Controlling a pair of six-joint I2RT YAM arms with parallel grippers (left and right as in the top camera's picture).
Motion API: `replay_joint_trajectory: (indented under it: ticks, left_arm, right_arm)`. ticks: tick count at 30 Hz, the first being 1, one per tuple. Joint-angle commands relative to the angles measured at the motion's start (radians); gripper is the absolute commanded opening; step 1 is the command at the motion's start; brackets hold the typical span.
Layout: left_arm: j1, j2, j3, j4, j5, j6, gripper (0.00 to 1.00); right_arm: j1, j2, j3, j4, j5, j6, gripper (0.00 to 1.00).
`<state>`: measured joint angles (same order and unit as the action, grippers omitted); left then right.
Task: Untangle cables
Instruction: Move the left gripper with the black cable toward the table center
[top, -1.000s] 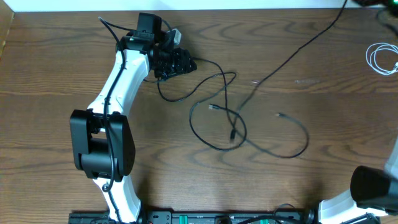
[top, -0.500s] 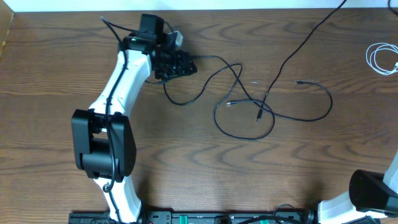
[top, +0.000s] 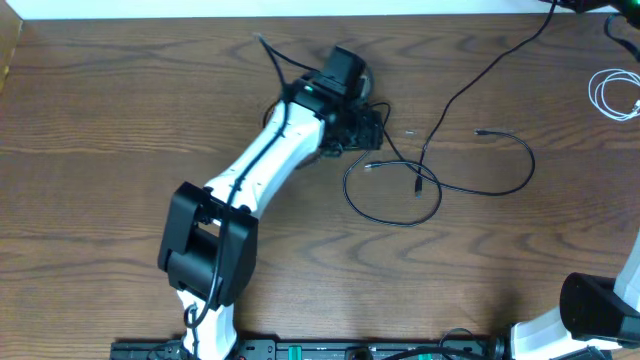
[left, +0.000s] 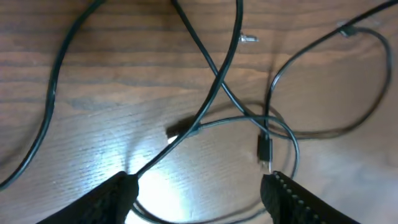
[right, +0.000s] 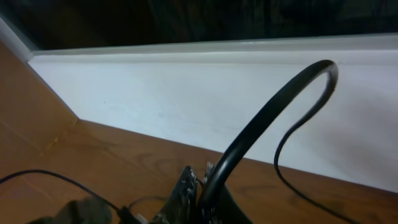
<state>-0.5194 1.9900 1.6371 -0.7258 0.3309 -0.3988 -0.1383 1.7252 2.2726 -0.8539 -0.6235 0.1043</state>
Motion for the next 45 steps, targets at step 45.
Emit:
replay_joint_trajectory:
  ticks: [45]
  left_arm:
    - [-0.154, 0.234, 0.003, 0.029, -0.347, 0.369, 0.58]
  right_arm:
    - [0.0, 0.016, 0.003, -0.158, 0.135, -0.069, 0.01]
